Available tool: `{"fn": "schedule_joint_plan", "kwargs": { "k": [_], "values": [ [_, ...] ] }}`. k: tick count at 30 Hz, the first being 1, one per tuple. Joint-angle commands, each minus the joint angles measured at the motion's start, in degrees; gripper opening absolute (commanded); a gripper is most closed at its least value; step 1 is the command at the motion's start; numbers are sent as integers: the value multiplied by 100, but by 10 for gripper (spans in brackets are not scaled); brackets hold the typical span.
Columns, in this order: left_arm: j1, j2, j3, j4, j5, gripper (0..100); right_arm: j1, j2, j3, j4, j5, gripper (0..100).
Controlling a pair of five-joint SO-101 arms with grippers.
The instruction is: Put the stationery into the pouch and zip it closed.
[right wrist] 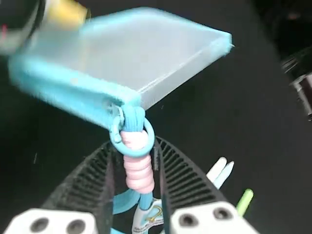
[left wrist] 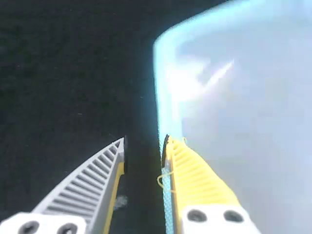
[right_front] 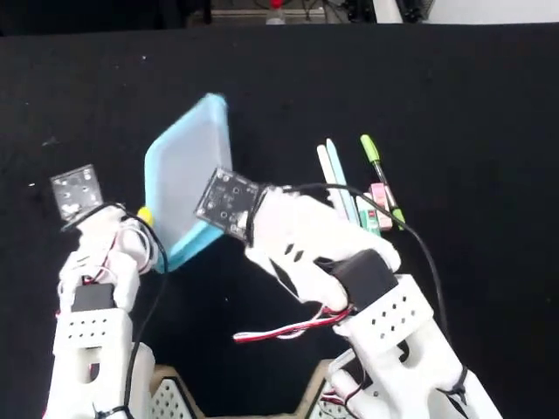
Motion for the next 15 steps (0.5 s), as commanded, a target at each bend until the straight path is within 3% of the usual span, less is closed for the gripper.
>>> {"fn": "schedule_joint_plan", "kwargs": {
  "k": [1, 8, 15],
  "values": [
    [391, -62, -251, -105, -413, 141, -70, -145, -374, -1055, -1073, 10],
    [980, -62, -92, -97, -870, 141, -826, -136, -303, -1547, -1574, 10],
    [963, -62, -84, -97, -862, 141, -1169, -145, -312, -1547, -1538, 10]
  ]
}}
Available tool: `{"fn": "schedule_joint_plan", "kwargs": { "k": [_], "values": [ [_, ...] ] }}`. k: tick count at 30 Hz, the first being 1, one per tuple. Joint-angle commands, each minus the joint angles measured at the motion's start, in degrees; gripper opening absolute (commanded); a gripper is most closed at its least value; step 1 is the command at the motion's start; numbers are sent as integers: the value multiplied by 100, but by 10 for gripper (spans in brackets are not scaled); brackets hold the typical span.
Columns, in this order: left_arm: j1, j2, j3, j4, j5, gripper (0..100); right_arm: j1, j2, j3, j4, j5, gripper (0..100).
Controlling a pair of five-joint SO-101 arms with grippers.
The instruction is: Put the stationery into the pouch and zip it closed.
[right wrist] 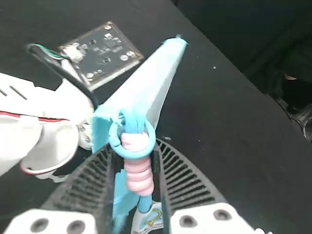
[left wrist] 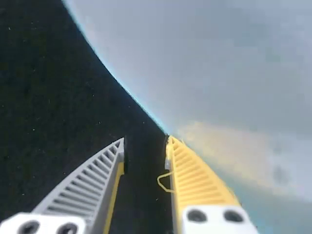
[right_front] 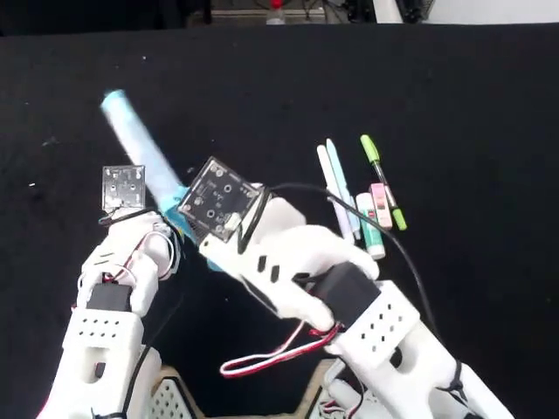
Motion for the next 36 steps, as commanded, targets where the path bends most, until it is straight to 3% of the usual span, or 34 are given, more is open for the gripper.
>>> {"fn": "schedule_joint_plan", "kwargs": {
  "k": [1, 8, 15, 19, 23, 29, 36],
  "values": [
    [48, -62, -84, -97, -44, 141, -79, -145, -303, -149, -26, 10],
    [-426, -70, -171, -18, -35, 141, -79, -145, -224, -62, -26, 10],
    [-1174, -70, -1903, 2207, -70, 141, -105, -136, -22, -105, -18, 11],
    [-1226, -70, -2255, 2637, -88, 141, -114, -145, -48, -273, -18, 11],
    [-1165, -62, -2149, 2585, -352, 141, -114, -145, -57, -835, -18, 11],
    [-1112, -62, -1455, 1776, -404, 141, -79, -101, -215, -1108, -53, 11],
    [-84, -62, -602, 536, 62, 141, -88, -119, -224, -1108, -62, 11]
  ]
}}
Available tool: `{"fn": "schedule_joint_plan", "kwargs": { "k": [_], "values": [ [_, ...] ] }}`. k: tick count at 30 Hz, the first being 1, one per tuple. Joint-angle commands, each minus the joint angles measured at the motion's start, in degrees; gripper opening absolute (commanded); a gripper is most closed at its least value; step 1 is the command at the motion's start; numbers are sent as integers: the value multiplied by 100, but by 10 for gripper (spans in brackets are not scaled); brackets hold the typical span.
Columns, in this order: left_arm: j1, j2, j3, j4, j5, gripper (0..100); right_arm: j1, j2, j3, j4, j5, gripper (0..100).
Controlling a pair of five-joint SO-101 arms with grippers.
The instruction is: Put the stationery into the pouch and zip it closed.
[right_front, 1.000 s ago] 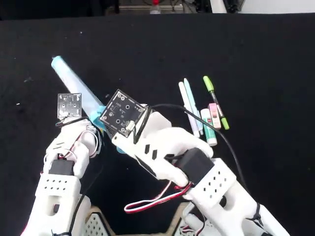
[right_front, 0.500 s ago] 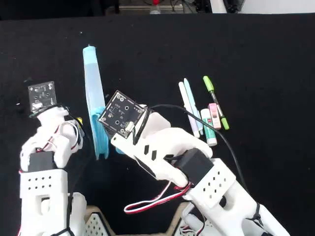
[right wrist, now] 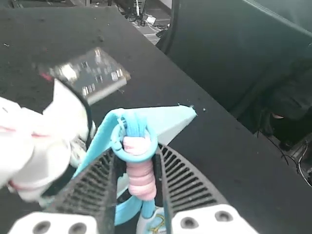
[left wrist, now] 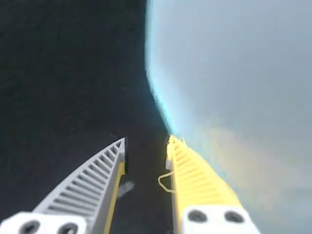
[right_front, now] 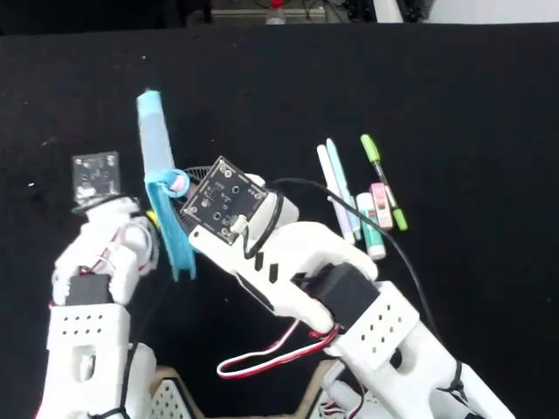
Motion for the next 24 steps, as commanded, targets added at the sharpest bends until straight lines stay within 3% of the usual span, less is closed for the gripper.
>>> {"fn": "schedule_joint_plan", "kwargs": {
  "k": [1, 10, 14, 19, 24],
  "values": [
    [593, -62, 259, -791, 360, 141, -26, -145, -215, -158, -62, 11],
    [752, -62, 198, -932, 1354, 145, -53, -101, -523, -132, -62, 11],
    [840, -62, 171, -932, 1451, 148, -53, -101, -514, 229, -26, 11],
    [1226, -62, 163, -941, 1846, 214, -53, -145, -558, 378, -18, 11],
    [1191, -70, 198, -923, 1442, 198, -88, -145, -514, 484, -18, 11]
  ]
}}
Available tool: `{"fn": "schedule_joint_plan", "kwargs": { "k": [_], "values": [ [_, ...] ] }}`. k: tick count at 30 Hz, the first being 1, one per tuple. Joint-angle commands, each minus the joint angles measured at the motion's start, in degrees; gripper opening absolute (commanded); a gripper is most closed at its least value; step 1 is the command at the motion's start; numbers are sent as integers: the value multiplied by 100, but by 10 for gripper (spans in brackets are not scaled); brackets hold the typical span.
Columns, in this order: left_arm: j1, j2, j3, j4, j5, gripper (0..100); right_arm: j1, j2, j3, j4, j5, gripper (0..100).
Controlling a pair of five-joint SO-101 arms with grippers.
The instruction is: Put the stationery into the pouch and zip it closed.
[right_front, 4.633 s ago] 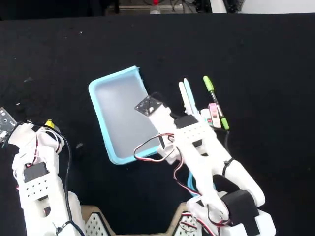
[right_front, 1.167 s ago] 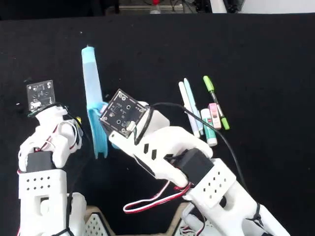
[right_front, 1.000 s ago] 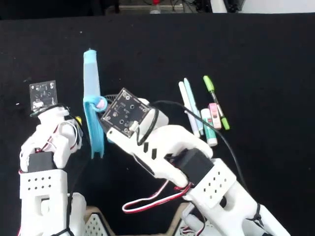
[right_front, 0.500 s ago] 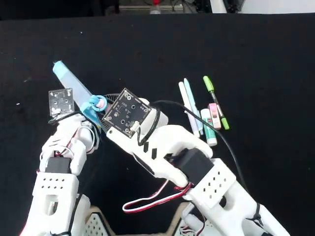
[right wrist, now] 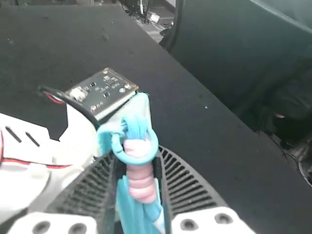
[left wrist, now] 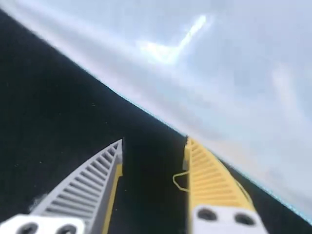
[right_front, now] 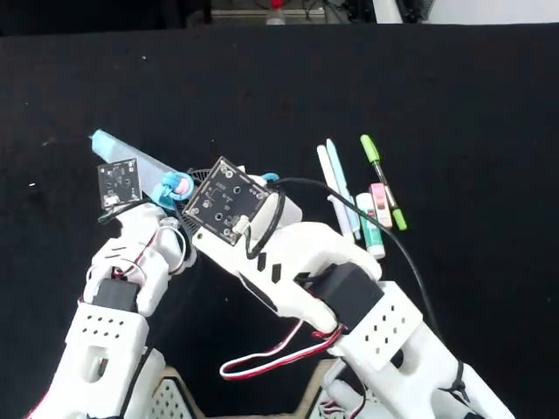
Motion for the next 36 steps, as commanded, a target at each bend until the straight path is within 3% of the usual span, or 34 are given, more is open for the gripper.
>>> {"fn": "schedule_joint_plan", "kwargs": {
  "k": [1, 7, 14, 20, 30, 36],
  "values": [
    [-154, -70, -189, -70, -369, 191, -97, -145, -347, 193, -18, 11],
    [-1174, -255, -215, 105, -1196, 170, -97, -136, -347, 352, -18, 11],
    [-1596, -2171, -1218, 2338, -2259, 167, -114, -119, -365, 343, -18, 11],
    [-1842, -4193, -1490, 2787, -2303, 169, -114, -145, -347, 352, -18, 11],
    [-1833, -3675, -2387, 2989, -2295, 170, -114, -145, -338, 378, -18, 11],
    [-1103, -2945, -3582, 3824, -2532, 169, -114, -145, -330, 396, -18, 11]
  ]
}}
